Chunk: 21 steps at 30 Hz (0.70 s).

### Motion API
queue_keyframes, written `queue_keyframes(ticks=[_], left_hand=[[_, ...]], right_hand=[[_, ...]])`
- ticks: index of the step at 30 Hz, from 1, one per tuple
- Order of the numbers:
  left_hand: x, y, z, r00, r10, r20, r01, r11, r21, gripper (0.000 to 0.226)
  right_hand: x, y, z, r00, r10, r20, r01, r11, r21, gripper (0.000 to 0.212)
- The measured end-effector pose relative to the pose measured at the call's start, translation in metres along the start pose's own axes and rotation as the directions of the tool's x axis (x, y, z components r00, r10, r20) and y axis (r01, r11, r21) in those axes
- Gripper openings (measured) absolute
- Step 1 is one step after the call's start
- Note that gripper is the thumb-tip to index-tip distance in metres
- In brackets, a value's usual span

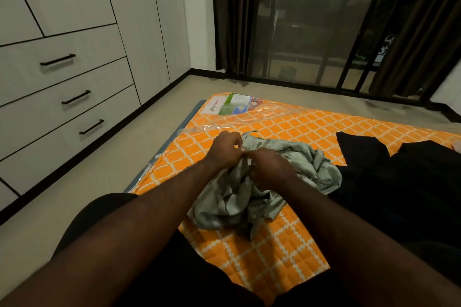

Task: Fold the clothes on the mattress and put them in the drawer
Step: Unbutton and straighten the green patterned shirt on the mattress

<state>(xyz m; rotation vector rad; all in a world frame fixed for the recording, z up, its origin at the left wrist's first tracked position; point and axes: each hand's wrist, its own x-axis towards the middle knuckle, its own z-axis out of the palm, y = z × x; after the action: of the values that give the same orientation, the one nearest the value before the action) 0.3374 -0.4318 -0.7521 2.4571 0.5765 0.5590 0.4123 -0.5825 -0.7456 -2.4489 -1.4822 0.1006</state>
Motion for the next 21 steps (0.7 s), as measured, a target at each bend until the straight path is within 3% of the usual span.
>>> queue_keyframes(ticks=[4, 6, 8, 10, 12, 16, 18, 19, 21], left_hand=[[0.001, 0.004, -0.007, 0.997, -0.042, 0.067, 0.043, 0.999, -0.01, 0.013], [-0.003, 0.008, -0.009, 0.974, -0.115, 0.193, 0.151, 0.971, -0.183, 0.014], [-0.008, 0.014, -0.013, 0.916, -0.143, 0.374, 0.313, 0.838, -0.447, 0.015], [-0.008, 0.017, -0.014, 0.858, -0.101, 0.504, 0.423, 0.696, -0.58, 0.036], [-0.005, 0.023, -0.015, 0.838, -0.061, 0.542, 0.462, 0.608, -0.646, 0.056], [0.002, 0.024, -0.021, 0.859, -0.037, 0.511, 0.471, 0.448, -0.76, 0.069], [0.002, 0.02, -0.024, 0.867, -0.028, 0.498, 0.455, 0.452, -0.767, 0.07], [0.001, 0.019, -0.025, 0.87, -0.006, 0.494, 0.428, 0.509, -0.747, 0.069], [0.002, 0.02, -0.025, 0.9, 0.037, 0.434, 0.277, 0.721, -0.635, 0.068]], right_hand=[[0.001, -0.01, 0.001, 0.998, 0.008, -0.057, -0.006, 0.999, 0.042, 0.038], [-0.004, -0.011, 0.003, 0.996, 0.004, -0.093, 0.002, 0.998, 0.07, 0.028], [-0.008, -0.01, 0.002, 0.993, 0.04, -0.11, -0.028, 0.993, 0.113, 0.017], [-0.006, -0.008, -0.004, 0.983, 0.141, -0.119, -0.112, 0.968, 0.223, 0.011], [0.003, -0.005, -0.017, 0.962, 0.255, -0.096, -0.205, 0.909, 0.363, 0.012], [0.023, -0.006, -0.037, 0.941, 0.312, -0.127, -0.22, 0.854, 0.472, 0.015], [0.024, -0.003, -0.032, 0.92, 0.348, -0.183, -0.196, 0.809, 0.554, 0.014], [0.021, -0.001, -0.029, 0.906, 0.381, -0.187, -0.191, 0.759, 0.622, 0.014], [0.018, 0.008, -0.018, 0.882, 0.44, -0.169, -0.17, 0.631, 0.757, 0.013]])
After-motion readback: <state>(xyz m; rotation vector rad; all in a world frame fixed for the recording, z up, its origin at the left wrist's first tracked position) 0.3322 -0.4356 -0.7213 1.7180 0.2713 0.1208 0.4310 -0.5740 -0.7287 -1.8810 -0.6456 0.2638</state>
